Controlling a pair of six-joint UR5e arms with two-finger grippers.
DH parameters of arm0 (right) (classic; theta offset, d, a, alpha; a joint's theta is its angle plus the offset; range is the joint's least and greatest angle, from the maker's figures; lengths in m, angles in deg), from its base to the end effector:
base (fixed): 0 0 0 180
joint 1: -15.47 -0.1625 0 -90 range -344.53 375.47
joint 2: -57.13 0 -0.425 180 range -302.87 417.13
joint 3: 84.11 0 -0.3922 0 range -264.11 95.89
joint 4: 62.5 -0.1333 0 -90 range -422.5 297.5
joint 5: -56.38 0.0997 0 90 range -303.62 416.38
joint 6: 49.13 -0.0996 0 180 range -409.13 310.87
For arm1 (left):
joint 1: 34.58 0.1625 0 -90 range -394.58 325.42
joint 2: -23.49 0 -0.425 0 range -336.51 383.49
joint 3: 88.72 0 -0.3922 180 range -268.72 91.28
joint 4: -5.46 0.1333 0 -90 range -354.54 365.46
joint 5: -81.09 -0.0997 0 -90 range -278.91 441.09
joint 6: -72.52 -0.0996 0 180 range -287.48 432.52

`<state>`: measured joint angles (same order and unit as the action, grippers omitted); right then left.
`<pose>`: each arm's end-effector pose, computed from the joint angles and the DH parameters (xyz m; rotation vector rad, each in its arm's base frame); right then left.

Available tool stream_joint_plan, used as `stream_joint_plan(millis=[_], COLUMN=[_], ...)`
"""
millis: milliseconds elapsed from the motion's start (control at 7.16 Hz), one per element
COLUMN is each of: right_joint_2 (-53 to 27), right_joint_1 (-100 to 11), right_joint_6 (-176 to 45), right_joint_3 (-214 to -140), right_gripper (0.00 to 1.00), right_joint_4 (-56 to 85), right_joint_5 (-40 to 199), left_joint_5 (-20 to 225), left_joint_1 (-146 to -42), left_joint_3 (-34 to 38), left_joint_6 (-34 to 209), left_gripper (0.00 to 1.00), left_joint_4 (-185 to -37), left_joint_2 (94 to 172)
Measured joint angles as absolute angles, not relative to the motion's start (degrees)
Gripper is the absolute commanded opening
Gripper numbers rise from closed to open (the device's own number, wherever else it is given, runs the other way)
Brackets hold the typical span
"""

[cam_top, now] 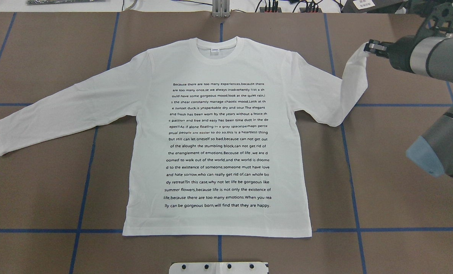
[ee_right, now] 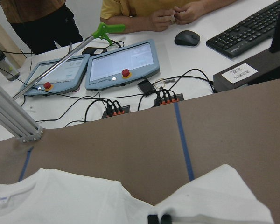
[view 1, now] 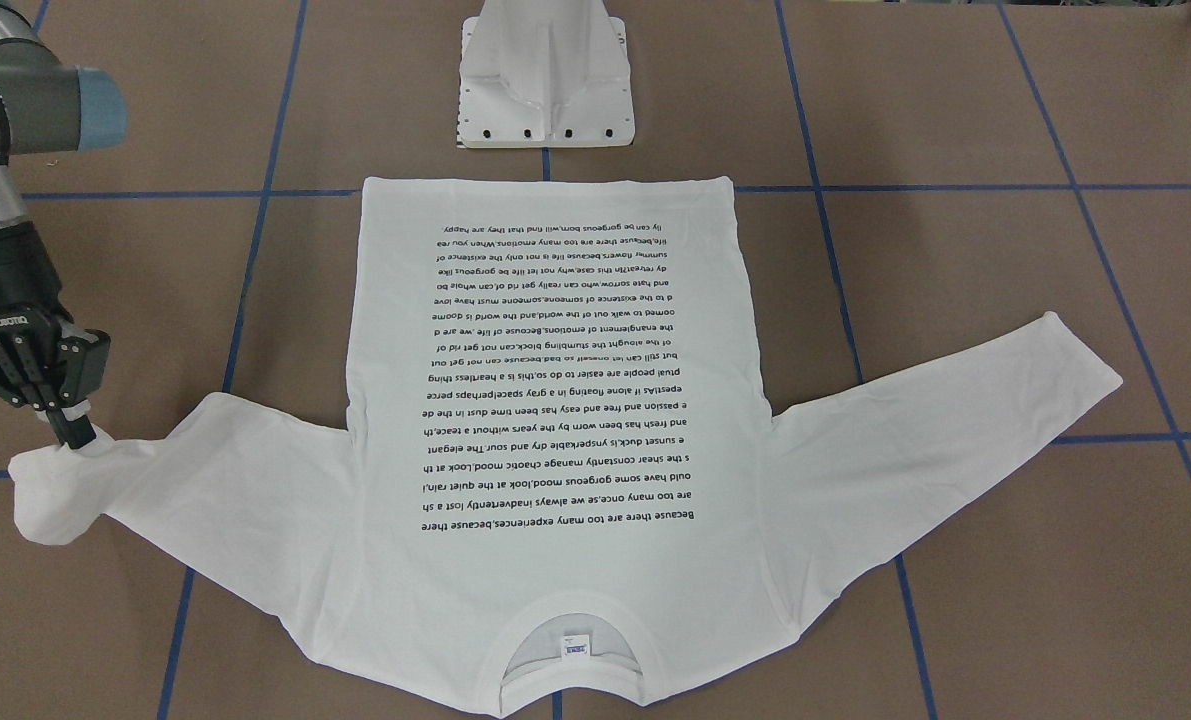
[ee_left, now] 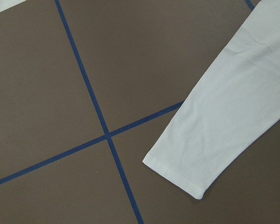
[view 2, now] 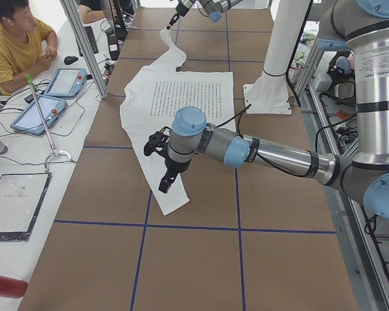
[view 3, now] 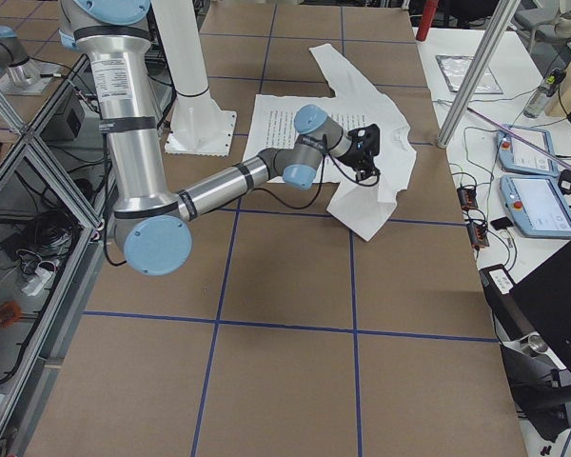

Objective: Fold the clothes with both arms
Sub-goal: 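Carry the sleeve across the shirt body toward the collar with the right gripper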

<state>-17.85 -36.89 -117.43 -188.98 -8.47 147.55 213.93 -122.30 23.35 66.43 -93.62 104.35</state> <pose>-0.2514 -0.5409 0.3273 0.6848 -0.9381 0.4626 -0.0482 -0.4368 0.5247 0.3914 0.7276 0.2813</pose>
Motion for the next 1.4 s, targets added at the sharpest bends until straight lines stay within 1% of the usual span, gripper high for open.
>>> stream_joint_plan(millis=[279,419,699,838,1118,1397], right_joint_2=[-2.02,4.65,17.46,22.52,28.46,33.36], right_joint_1=[-28.26,-23.47,-16.74,-13.86,-8.59,-4.92], right_joint_6=[-122.58,-125.79,-130.76,-132.75,-135.6,-136.34], right_joint_3=[-189.07,-186.27,-172.93,-166.16,-156.61,-149.04], right_gripper=[0.0,0.0,0.0,0.0,0.0,0.0], right_joint_4=[10.65,15.87,18.51,18.67,18.24,16.93], right_joint_5=[135.56,129.27,120.22,117.29,114.01,113.24], left_joint_5=[213.85,213.79,213.67,213.64,213.63,213.58], left_joint_1=[-122.3,-122.3,-122.35,-122.4,-122.46,-122.47], left_joint_3=[23.14,23.11,23.08,23.08,23.08,23.03], left_joint_6=[66.46,66.46,66.5,66.5,66.54,66.53], left_gripper=[1.0,1.0,1.0,1.0,1.0,1.0], left_joint_4=[-93.57,-93.55,-93.58,-93.57,-93.52,-93.51], left_joint_2=[104.35,104.36,104.35,104.34,104.28,103.98])
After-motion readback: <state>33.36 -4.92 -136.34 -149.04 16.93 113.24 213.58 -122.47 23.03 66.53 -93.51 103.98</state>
